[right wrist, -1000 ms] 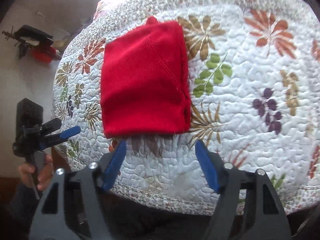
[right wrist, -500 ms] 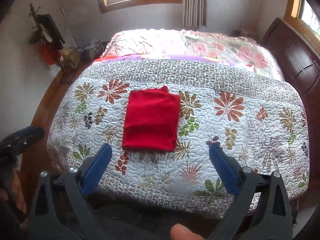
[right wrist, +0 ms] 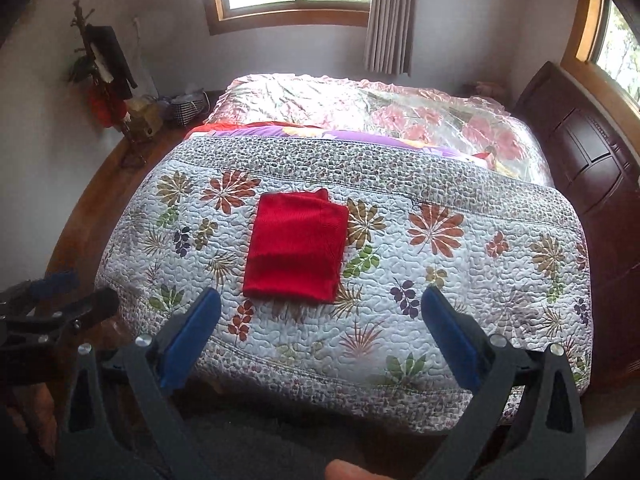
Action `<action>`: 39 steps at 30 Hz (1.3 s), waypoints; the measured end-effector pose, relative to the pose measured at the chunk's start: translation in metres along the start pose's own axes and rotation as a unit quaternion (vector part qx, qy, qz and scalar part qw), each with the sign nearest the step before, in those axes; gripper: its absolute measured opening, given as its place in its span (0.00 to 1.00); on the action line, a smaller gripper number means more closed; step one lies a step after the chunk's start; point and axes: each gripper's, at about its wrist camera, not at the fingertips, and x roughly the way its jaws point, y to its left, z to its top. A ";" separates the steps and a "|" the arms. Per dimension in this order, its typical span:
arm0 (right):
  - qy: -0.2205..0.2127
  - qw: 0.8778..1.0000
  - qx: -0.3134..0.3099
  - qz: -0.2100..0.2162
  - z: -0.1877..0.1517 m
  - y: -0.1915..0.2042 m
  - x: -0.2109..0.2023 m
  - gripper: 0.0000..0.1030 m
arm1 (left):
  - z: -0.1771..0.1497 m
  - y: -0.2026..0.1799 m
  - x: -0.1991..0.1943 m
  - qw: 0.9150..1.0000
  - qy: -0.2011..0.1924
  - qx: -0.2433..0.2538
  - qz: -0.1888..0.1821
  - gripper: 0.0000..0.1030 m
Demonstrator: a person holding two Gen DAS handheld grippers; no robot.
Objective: Fold small clothes
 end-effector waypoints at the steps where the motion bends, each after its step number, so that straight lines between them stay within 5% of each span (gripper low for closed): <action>1: -0.001 1.000 0.000 0.000 -0.001 0.001 -0.001 0.97 | -0.001 -0.001 -0.001 1.000 0.000 -0.001 -0.001 0.96; 39: -0.019 1.000 -0.007 -0.012 -0.012 0.030 -0.009 0.97 | -0.013 0.014 -0.013 1.000 -0.005 0.003 0.007 0.96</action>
